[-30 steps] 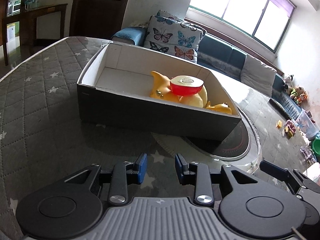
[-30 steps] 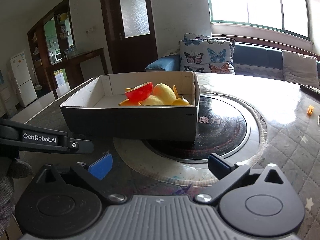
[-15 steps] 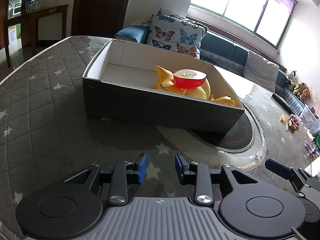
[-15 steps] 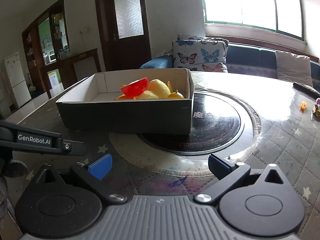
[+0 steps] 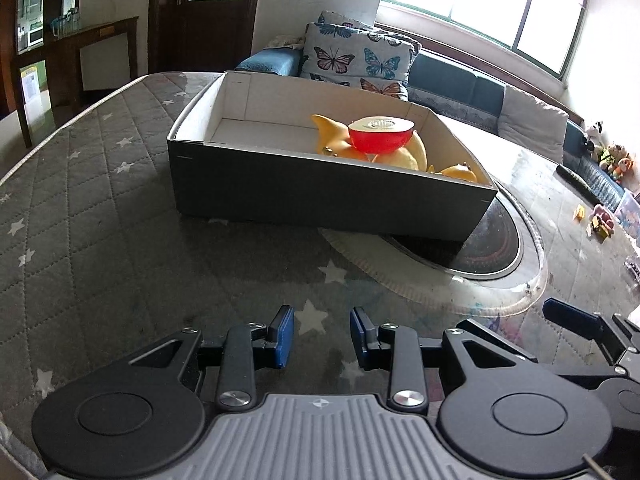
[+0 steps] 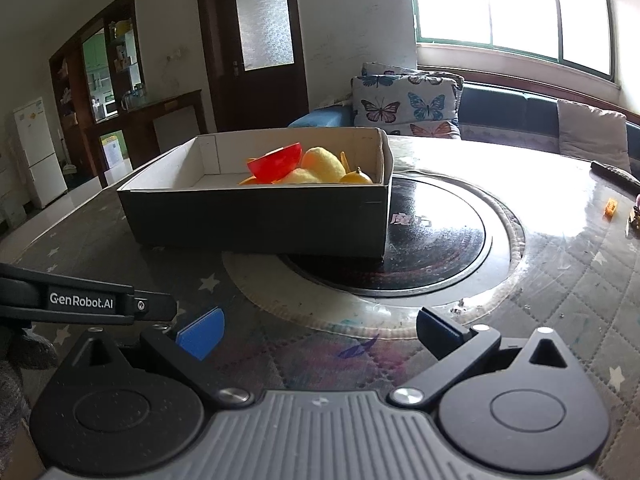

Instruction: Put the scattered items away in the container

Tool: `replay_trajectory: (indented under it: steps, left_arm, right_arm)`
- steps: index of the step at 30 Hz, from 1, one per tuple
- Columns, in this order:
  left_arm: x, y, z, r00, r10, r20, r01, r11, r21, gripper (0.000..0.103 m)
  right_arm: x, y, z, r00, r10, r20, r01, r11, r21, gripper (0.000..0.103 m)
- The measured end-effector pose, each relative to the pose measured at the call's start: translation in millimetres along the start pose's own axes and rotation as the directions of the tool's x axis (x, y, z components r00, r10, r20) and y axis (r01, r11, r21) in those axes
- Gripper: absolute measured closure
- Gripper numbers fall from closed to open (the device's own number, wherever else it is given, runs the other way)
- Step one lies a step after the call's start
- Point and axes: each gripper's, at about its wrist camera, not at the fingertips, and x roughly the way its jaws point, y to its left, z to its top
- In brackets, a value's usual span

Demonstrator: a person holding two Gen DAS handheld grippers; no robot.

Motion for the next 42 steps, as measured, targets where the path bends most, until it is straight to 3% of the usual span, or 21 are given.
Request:
replay_trajectory:
  steps: [14,27,42]
  left_arm:
    - [3,-3,-7,0.998,0.042,-0.054,-0.041,0.999,0.007,0.069]
    - [1,-3,-3,0.997,0.074,-0.027,-0.073,0.997,0.022,0.069]
    - [2,-2,4,0.998,0.064,-0.013,-0.063,0.998,0.028,0.069]
  right_arm:
    - [-4,-1,1,1.0,0.009,0.007,-0.009,1.0,0.002,0.0]
    - [-2,1,1,1.0,-0.001,-0.001,0.001,1.0,-0.006,0.0]
    - [0,2,5,1.0,-0.014,-0.003,0.014,1.0,-0.01,0.0]
